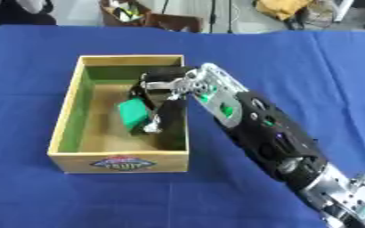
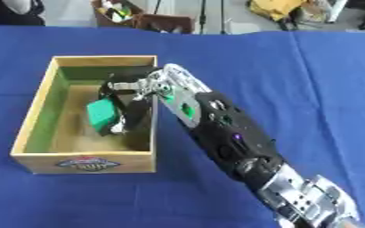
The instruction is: Pick up objects on the table and place them in the box.
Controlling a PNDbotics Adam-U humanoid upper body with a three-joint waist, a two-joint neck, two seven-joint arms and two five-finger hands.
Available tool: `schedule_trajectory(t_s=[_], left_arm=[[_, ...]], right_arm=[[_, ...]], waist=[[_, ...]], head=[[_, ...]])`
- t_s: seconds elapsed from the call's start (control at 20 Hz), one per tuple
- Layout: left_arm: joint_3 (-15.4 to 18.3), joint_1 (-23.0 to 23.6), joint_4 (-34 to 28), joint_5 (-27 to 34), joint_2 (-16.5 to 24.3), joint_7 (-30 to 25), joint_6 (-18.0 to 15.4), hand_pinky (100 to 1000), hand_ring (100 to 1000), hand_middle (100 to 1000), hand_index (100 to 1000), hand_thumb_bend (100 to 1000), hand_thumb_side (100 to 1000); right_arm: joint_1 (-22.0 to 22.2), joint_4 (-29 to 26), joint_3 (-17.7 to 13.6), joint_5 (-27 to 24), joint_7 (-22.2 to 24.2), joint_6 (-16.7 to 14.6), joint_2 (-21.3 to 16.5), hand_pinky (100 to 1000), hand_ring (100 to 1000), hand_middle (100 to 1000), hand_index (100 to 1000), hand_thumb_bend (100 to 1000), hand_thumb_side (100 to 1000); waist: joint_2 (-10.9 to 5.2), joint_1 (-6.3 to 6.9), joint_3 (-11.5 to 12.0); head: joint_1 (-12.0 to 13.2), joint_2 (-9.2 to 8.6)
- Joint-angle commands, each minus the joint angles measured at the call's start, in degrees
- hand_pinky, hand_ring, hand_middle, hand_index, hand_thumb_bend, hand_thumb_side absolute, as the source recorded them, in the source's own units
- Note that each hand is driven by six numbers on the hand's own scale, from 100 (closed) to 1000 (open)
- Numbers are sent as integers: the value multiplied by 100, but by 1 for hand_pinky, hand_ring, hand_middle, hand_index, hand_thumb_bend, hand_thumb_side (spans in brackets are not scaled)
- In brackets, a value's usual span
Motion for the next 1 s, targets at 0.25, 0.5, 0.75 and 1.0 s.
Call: schedule_trajectory(t_s=[0.25, 0.5, 0.75, 1.0], left_arm=[[-7, -54, -109, 97, 88, 28, -174, 100, 290, 403, 402, 100, 884], [27, -36, -109, 213, 93, 73, -346, 100, 289, 401, 403, 100, 878], [65, -3, -109, 197, 74, 139, -272, 100, 288, 401, 400, 100, 879], [123, 16, -109, 139, 72, 183, -181, 100, 289, 403, 399, 100, 881]], right_arm=[[-135, -618, -128, 355, -654, -119, -225, 840, 887, 779, 924, 602, 1000], [-52, -995, -280, 118, -1104, -35, -373, 841, 864, 741, 906, 569, 1000], [254, -1906, -612, -811, -1617, 400, -588, 836, 826, 647, 880, 459, 1000], [927, -3310, -1042, -1633, -2206, 1133, -1013, 810, 811, 662, 874, 174, 1000]], waist=[[-125, 62, -49], [-134, 98, -110], [-117, 133, -222], [-81, 167, -394]], head=[[-2, 64], [49, 87], [185, 61], [425, 12]])
